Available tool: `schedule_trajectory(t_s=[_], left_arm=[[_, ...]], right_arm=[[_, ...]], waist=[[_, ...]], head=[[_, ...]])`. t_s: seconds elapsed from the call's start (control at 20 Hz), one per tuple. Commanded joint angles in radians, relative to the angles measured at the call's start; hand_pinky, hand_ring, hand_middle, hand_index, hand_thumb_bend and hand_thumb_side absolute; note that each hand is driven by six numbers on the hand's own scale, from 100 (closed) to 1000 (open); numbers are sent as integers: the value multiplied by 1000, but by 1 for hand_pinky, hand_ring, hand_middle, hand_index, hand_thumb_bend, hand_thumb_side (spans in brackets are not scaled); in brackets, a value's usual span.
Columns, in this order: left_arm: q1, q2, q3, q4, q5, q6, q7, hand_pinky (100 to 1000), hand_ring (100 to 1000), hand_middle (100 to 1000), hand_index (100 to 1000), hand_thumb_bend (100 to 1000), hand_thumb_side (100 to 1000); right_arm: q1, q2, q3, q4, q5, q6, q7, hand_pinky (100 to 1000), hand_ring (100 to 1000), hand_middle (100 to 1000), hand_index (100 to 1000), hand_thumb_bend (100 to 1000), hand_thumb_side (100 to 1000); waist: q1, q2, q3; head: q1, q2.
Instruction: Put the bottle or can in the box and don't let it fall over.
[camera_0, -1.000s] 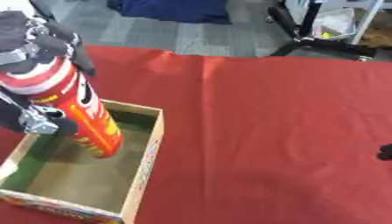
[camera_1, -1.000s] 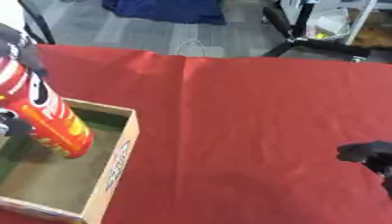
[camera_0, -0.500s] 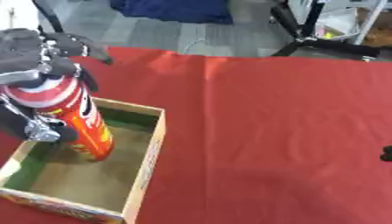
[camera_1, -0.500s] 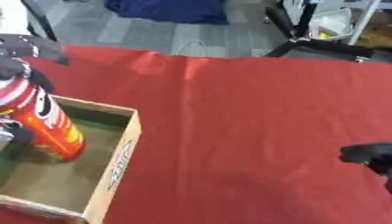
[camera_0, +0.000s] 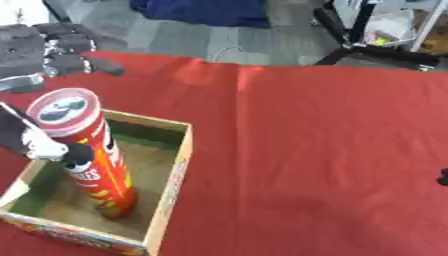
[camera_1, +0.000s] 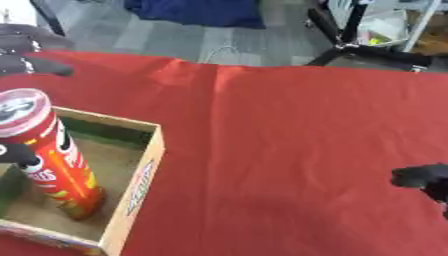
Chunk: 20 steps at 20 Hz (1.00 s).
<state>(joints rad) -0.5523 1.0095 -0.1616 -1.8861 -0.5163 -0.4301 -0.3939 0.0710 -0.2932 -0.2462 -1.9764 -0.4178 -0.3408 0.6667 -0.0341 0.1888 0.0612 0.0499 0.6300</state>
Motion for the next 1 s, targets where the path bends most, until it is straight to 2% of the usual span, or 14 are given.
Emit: schedule_trajectory(t_s=[0.05,0.1,0.15,0.25,0.4,0.55,0.75,0.9,1.0], left_arm=[[-10,3,22,-3,59,14,22,978,966,951,888,119,758],[-15,-15,28,-4,140,30,49,853,911,930,879,100,762],[-20,-25,33,-7,236,48,71,763,873,916,869,100,690],[-32,-47,44,-18,480,78,118,645,821,894,856,100,606],[-37,-61,70,-49,822,105,145,591,795,878,844,100,588],[-25,-86,100,-87,1076,104,142,578,788,871,834,100,592],[18,-148,146,-112,1280,88,138,548,764,849,824,100,621],[69,-238,173,-114,1348,103,105,533,752,846,824,100,638],[108,-312,186,-114,1361,139,57,526,750,848,828,100,650]], right_arm=[[-3,-15,-9,-24,0,-2,-4,774,789,624,792,100,470],[-2,-16,-10,-24,-3,-4,-5,774,789,624,792,100,470],[-2,-18,-11,-24,-5,-6,-7,774,789,624,792,100,470],[-1,-20,-12,-24,-12,-8,-11,772,788,625,791,100,470],[-2,-24,-16,-24,-26,-9,-20,771,788,625,792,100,470],[-5,-29,-19,-24,-45,-7,-32,771,789,628,794,100,470],[-13,-36,-20,-24,-80,-4,-47,770,790,634,797,100,470],[-18,-37,-22,-24,-105,2,-56,771,790,638,801,100,481],[-22,-35,-23,-24,-120,9,-62,772,792,645,807,100,492]], waist=[[1,-16,0],[1,-17,1],[1,-17,2],[0,-20,3],[0,-24,5],[-2,-30,8],[-6,-38,7],[-8,-45,6],[-10,-50,7]], head=[[-1,-7],[-2,-4],[-4,0],[-9,9],[-27,24],[-47,39],[-59,53],[-70,66],[-73,75]])
